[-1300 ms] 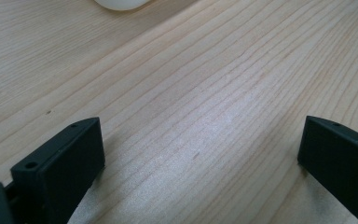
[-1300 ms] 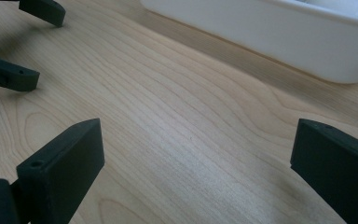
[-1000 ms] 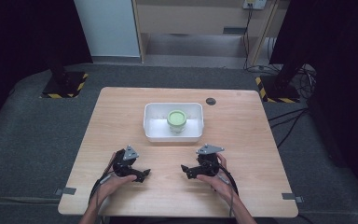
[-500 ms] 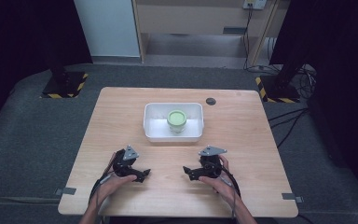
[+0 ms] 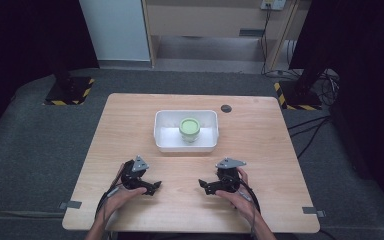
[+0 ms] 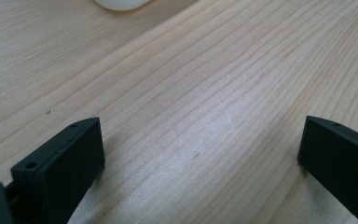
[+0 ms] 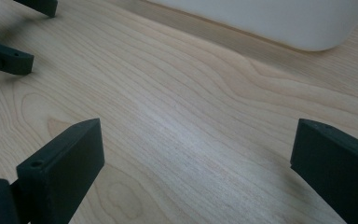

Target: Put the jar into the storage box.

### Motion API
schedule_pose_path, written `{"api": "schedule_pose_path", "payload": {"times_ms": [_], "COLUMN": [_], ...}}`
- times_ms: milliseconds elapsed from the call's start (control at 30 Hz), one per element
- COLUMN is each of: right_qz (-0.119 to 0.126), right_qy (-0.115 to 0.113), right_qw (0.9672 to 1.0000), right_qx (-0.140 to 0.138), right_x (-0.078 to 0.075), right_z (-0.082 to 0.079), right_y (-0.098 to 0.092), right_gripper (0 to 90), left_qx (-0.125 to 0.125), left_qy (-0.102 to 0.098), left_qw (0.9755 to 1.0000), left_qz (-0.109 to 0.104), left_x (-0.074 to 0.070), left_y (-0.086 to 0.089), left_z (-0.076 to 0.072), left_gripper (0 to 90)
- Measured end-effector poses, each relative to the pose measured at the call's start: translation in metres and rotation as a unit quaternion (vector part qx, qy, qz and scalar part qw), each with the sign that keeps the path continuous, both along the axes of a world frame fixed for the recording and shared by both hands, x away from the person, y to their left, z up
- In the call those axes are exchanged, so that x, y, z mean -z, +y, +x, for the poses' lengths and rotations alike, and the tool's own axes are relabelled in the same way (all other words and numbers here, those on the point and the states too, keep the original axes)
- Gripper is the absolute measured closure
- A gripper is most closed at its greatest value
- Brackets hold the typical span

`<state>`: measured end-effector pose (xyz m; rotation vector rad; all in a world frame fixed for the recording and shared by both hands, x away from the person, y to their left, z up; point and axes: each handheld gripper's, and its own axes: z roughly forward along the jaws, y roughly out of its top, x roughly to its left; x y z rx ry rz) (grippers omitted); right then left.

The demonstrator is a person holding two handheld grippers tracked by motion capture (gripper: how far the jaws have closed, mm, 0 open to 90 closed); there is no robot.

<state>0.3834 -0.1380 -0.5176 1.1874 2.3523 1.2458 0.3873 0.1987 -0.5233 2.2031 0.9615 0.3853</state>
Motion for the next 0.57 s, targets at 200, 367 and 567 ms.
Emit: {"api": "schedule_pose_path", "payload": {"times_ms": [200,367,567], "right_qz": [0.001,0.001,0.002], "right_qy": [-0.001,-0.002,-0.002], "right_qw": [1.0000,1.0000,1.0000], "right_qx": [0.002,0.001,0.001], "right_x": [0.0001,-0.0002,-0.0006], "right_z": [-0.0023,-0.0032,-0.0030], "right_y": [-0.0036,-0.0038,-0.0038], "right_gripper": [2.8,2.7,2.7], "left_qx": [0.000,0.000,0.000], "left_qy": [0.000,0.000,0.000], "left_qw": [1.0000,1.0000,1.0000], "left_qz": [0.000,0.000,0.000], "left_x": [0.0000,0.0000,0.0000], "left_y": [0.0000,0.0000,0.0000], "left_z": [0.0000,0.0000,0.0000], "left_gripper": [0.0,0.0,0.0]}}
